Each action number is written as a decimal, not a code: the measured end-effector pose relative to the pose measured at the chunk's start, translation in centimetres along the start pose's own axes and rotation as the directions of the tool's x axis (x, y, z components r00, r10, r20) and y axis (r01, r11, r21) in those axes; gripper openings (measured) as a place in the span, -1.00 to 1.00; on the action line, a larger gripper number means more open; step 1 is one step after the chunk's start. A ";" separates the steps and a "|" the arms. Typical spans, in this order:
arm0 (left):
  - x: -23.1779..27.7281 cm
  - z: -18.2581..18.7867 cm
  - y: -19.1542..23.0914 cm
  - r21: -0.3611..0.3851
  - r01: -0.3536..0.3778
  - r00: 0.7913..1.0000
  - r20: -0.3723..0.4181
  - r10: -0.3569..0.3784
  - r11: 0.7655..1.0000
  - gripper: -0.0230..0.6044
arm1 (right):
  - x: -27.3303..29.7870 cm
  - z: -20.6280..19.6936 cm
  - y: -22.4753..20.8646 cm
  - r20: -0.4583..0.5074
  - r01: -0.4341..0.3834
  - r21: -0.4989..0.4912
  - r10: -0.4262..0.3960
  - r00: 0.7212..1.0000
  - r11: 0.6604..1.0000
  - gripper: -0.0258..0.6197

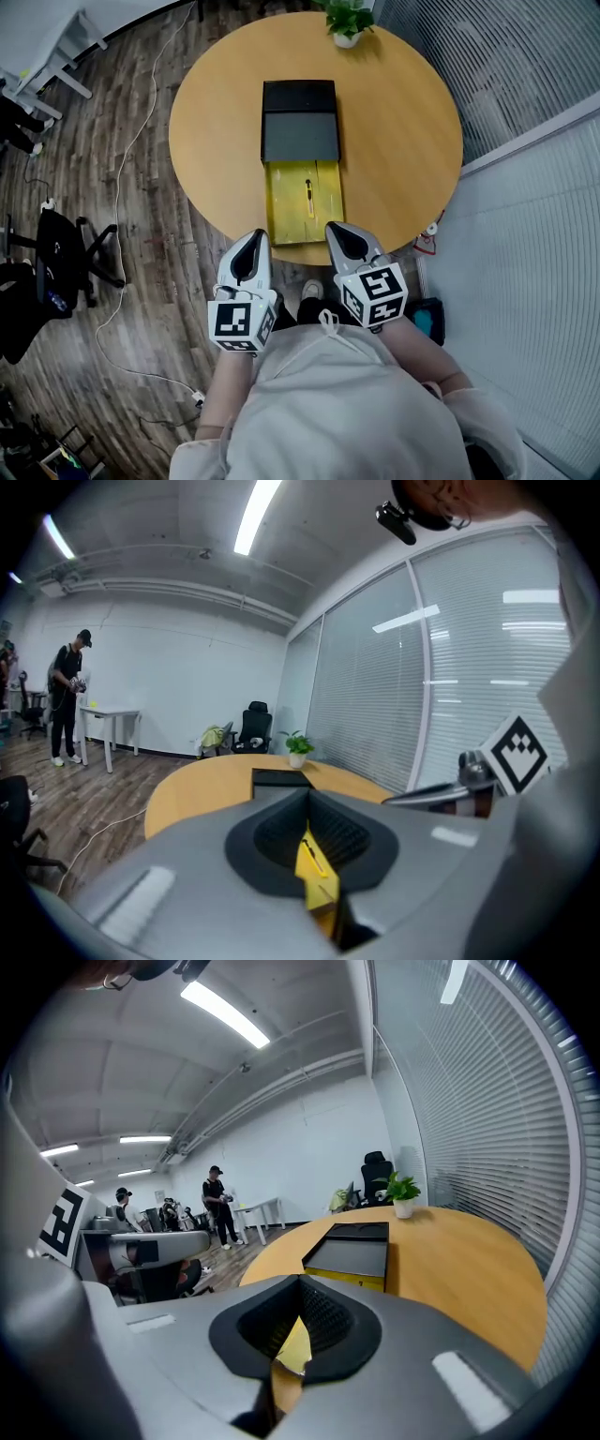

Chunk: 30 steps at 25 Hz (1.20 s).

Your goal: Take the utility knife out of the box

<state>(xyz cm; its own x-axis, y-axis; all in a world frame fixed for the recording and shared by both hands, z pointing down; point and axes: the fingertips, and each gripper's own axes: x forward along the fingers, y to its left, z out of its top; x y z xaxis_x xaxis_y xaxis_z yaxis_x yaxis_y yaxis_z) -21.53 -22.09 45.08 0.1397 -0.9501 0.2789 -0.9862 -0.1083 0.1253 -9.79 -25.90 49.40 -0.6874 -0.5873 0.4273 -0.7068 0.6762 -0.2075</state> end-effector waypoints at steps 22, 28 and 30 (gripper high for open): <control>12.8 -3.3 9.5 0.056 0.209 0.965 -0.173 -0.196 0.976 -0.91 | 16.1 -7.8 -5.0 -0.356 0.239 0.168 -0.167 0.919 0.957 -0.68; 14.2 -5.1 11.3 0.044 0.237 0.951 -0.217 -0.222 0.970 -0.91 | 18.1 -11.0 -6.5 -0.499 0.344 0.132 -0.238 0.834 0.930 -0.50; 14.4 -5.6 11.7 0.042 0.242 0.947 -0.227 -0.226 0.969 -0.91 | 18.5 -11.7 -6.9 -0.526 0.375 0.114 -0.264 0.808 0.920 -0.49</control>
<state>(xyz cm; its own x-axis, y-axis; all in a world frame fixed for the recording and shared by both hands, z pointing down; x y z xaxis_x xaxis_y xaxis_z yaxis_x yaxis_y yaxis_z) -30.53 -35.41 55.86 0.3757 -0.8092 0.4517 -0.9260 -0.3469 0.1487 -15.63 -36.24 69.02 -0.2810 -0.4190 0.8634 -0.9271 0.3511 -0.1314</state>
